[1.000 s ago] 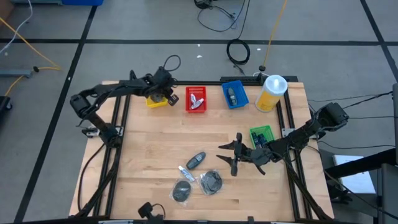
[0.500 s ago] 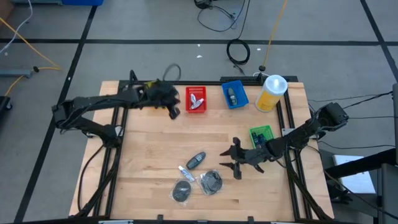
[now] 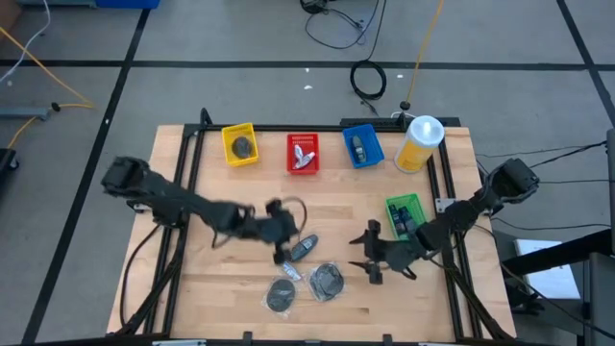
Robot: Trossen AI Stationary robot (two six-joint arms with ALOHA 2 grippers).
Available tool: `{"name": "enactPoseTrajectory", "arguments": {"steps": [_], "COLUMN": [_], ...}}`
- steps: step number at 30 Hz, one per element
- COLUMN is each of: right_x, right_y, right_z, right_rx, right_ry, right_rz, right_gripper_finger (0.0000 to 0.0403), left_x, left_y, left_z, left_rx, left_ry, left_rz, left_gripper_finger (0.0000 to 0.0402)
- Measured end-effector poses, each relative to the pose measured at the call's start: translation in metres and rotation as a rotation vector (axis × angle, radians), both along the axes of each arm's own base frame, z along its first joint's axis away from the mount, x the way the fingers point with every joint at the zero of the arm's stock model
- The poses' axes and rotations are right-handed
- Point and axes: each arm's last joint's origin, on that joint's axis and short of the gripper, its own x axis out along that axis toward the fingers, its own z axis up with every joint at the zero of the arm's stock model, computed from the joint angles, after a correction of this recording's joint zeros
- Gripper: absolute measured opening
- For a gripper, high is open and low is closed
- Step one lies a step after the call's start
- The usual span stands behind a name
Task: Pick & Place Travel size toiletries
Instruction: Put the gray deodorant into the blue bin
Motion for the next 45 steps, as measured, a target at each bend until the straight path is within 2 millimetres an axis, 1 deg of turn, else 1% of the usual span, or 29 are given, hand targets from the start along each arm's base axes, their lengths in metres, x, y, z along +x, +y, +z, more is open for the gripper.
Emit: {"name": "enactPoseTrajectory", "arguments": {"steps": [2,4,7,11,13,15,17,19,21,24,29,32,33,36,40,42,45], "right_x": [-0.009,-0.015,-0.024,-0.03,-0.032,-0.033,-0.032,-0.032,-0.032,-0.031,-0.027,-0.024,-0.023,-0.019,-0.009,-0.002,0.008], "right_y": [0.002,0.003,0.001,-0.002,-0.003,-0.004,-0.004,-0.004,-0.004,-0.006,-0.013,-0.018,-0.02,-0.026,-0.038,-0.044,-0.056], "right_z": [-0.006,-0.011,-0.018,-0.02,-0.02,-0.019,-0.018,-0.018,-0.017,-0.016,-0.017,-0.017,-0.017,-0.016,-0.013,-0.01,-0.004], "right_rx": [-0.007,0.019,0.079,0.145,0.16,0.164,0.157,0.141,0.13,0.128,0.121,0.091,0.077,0.051,0.068,0.075,0.064], "right_ry": [-0.007,-0.012,-0.037,-0.116,-0.149,-0.174,-0.186,-0.19,-0.2,-0.213,-0.202,-0.198,-0.2,-0.195,-0.196,-0.202,-0.214], "right_rz": [-0.033,-0.067,-0.101,-0.094,-0.087,-0.079,-0.071,-0.073,-0.086,-0.091,-0.127,-0.134,-0.134,-0.114,-0.049,0.002,0.025], "right_gripper_finger": [0.0266,0.0261,0.0256,0.0254,0.0254,0.0254,0.0254,0.0254,0.0254,0.0254,0.0254,0.0254,0.0254,0.0254,0.0255,0.0261,0.0281], "left_x": [0.008,0.015,0.022,0.028,0.028,0.026,0.023,0.019,0.019,0.018,0.018,0.019,0.02,0.025,0.034,0.039,0.046], "left_y": [-0.016,-0.026,-0.034,-0.032,-0.029,-0.026,-0.024,-0.025,-0.027,-0.028,-0.025,-0.021,-0.019,-0.014,-0.005,0.0,0.009], "left_z": [-0.012,-0.025,-0.04,-0.052,-0.058,-0.062,-0.069,-0.075,-0.08,-0.081,-0.081,-0.081,-0.081,-0.079,-0.074,-0.07,-0.065], "left_rx": [-0.048,-0.095,-0.127,-0.133,-0.146,-0.168,-0.171,-0.154,-0.155,-0.151,-0.149,-0.148,-0.15,-0.17,-0.189,-0.178,-0.165], "left_ry": [-0.04,-0.056,-0.069,-0.057,-0.03,0.019,0.07,0.12,0.126,0.14,0.146,0.163,0.167,0.15,0.078,0.029,-0.036], "left_rz": [-0.011,-0.009,-0.04,-0.036,0.002,0.05,0.096,0.121,0.12,0.111,0.119,0.105,0.094,0.033,-0.031,-0.05,-0.086], "left_gripper_finger": [0.0023,0.0036,0.0083,0.0181,0.0235,0.0278,0.0307,0.032,0.0319,0.0299,0.0237,0.0196,0.0188,0.0188,0.0188,0.0188,0.0195]}}
